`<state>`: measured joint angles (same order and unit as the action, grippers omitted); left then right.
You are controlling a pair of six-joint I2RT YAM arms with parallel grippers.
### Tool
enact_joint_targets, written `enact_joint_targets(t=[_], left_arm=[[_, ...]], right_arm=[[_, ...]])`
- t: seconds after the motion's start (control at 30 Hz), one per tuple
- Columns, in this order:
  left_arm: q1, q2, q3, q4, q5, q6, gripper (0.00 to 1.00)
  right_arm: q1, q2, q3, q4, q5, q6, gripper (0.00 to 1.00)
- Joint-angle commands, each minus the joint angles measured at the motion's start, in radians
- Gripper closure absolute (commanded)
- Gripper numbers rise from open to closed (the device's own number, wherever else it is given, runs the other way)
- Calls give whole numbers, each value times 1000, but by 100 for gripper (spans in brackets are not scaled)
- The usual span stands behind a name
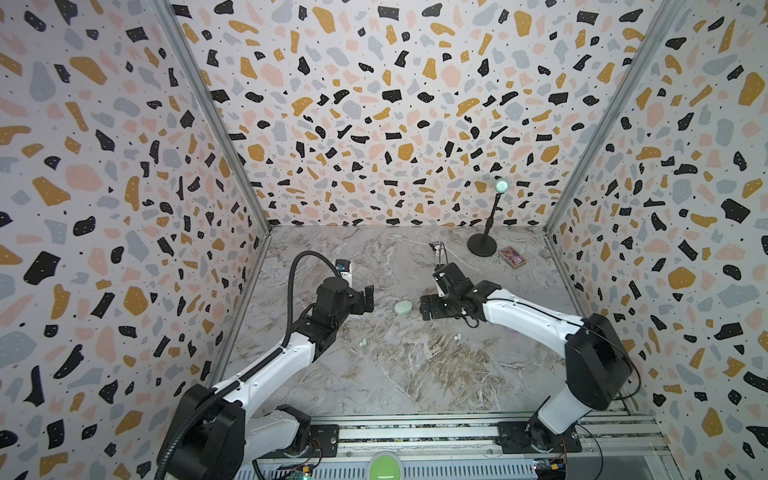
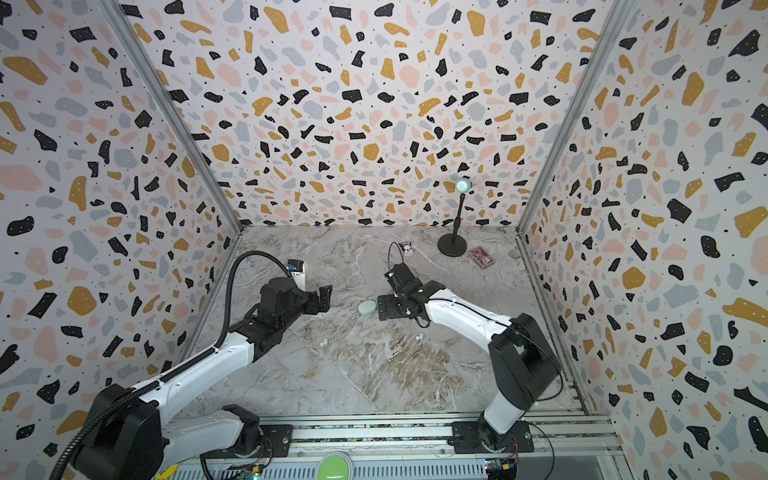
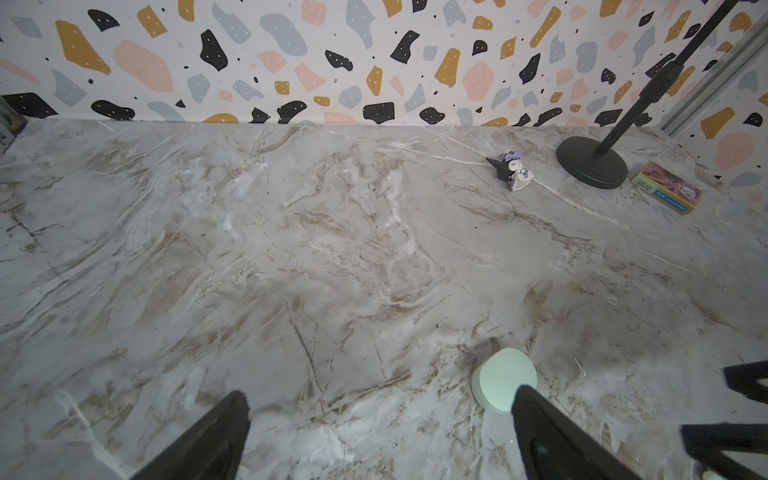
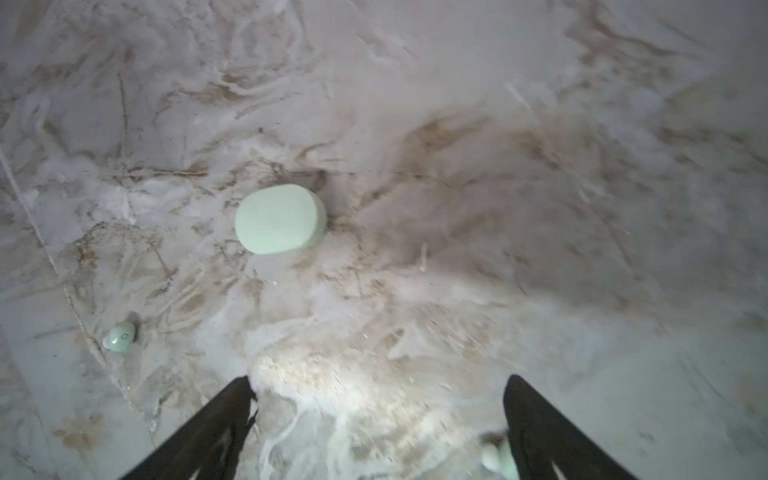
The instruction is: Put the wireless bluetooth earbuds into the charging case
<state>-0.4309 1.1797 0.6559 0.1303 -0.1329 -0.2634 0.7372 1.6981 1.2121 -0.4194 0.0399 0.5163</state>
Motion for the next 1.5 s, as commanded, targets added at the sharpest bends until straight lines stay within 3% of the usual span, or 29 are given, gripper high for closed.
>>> enact_joint_targets(t=[0.0, 0.17, 0.47, 0.83, 1.03, 1.2, 1.47], left_arm=[[4, -25, -13, 4, 12, -21, 0], [4, -36, -28, 1, -5, -10, 0], [9, -37, -35, 24, -1, -7, 0], [12, -35, -43, 30, 15, -2, 0], [12, -30, -47, 45, 29, -4, 0], [13, -28, -44, 49, 33, -3, 0], [13, -35, -52, 58, 42, -2, 0]], right_arm=[[43, 85, 112, 24, -3, -49, 5], [66, 249, 268, -6, -5, -65, 5], [95, 461, 501, -201, 133, -49, 4], [35, 307, 292, -222, 242, -13, 4], [-40, 206, 178, -194, 240, -27, 4], [-17, 171, 177, -131, 146, -78, 4], [33, 247, 236, -122, 141, -81, 4]])
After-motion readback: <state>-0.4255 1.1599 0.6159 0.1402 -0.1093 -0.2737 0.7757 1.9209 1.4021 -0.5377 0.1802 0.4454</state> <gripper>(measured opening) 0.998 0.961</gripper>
